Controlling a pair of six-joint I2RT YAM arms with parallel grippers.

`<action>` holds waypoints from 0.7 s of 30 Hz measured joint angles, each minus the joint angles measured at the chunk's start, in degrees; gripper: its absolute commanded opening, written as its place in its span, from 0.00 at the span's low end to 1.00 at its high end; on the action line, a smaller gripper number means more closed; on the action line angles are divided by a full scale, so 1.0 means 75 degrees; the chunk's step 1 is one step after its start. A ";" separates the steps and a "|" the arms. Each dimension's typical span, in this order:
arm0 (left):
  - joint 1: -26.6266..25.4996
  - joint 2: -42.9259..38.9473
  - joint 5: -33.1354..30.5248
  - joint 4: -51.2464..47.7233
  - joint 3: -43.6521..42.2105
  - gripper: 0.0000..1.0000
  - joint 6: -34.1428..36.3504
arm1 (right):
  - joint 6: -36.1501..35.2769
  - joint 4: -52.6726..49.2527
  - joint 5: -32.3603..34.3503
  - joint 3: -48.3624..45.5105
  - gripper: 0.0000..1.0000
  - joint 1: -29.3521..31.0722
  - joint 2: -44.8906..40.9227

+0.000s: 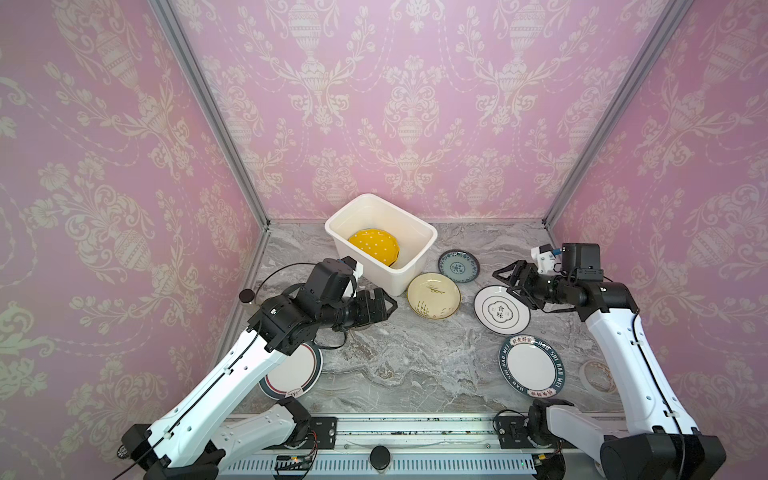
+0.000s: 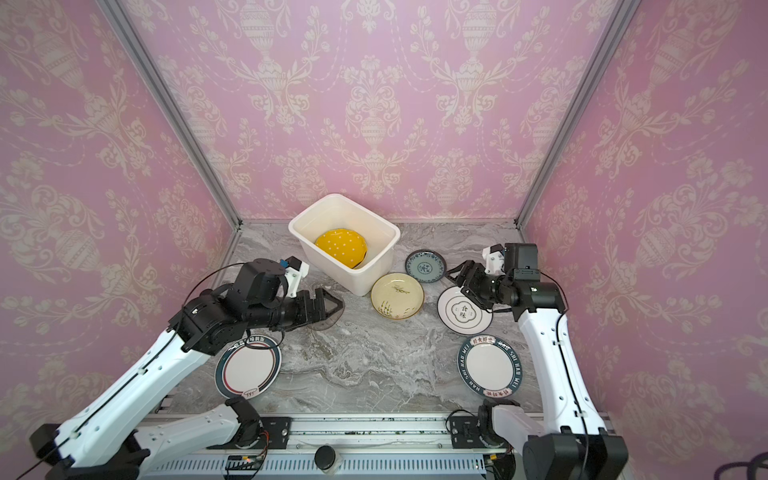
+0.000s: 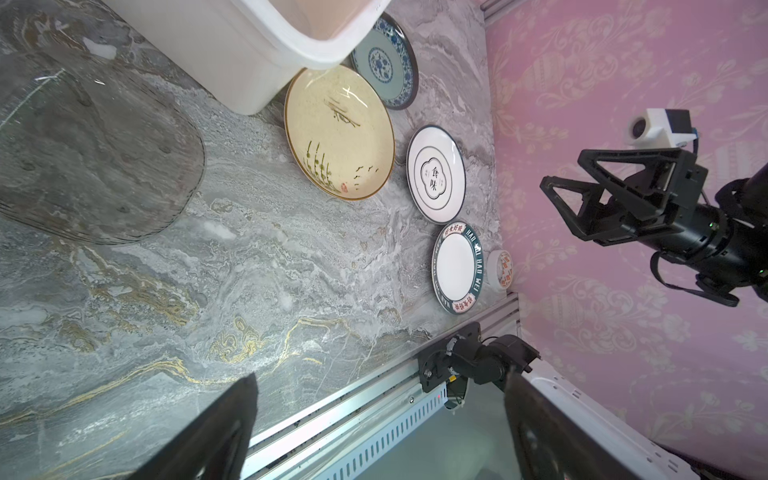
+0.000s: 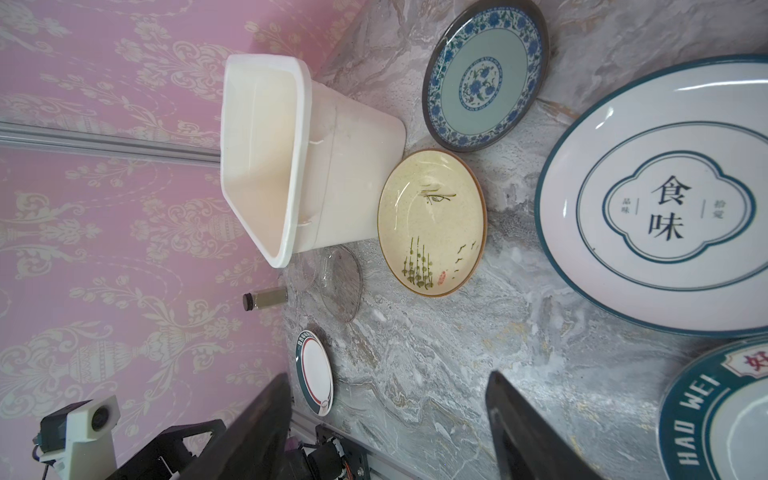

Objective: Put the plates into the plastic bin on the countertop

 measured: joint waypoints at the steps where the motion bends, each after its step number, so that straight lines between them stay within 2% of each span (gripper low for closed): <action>1: -0.0152 0.0140 -0.0023 0.0058 -0.0003 0.95 -0.0041 | -0.0058 0.0000 -0.0041 -0.0108 0.75 -0.0087 -0.0003; 5: -0.0548 0.0927 0.0003 0.0522 0.0023 0.95 -0.0146 | -0.0163 0.0198 -0.0064 -0.0606 0.75 -0.0833 -0.0009; 10: -0.0653 0.2375 0.0189 0.1271 0.0341 0.95 -0.0143 | -0.0070 0.0758 0.0076 -0.1507 0.77 -0.1862 -0.0003; 21: -0.1125 0.5030 0.0592 0.2739 0.2229 0.96 -0.0044 | -0.0621 0.1530 0.0586 -0.2087 0.78 -0.2655 0.0685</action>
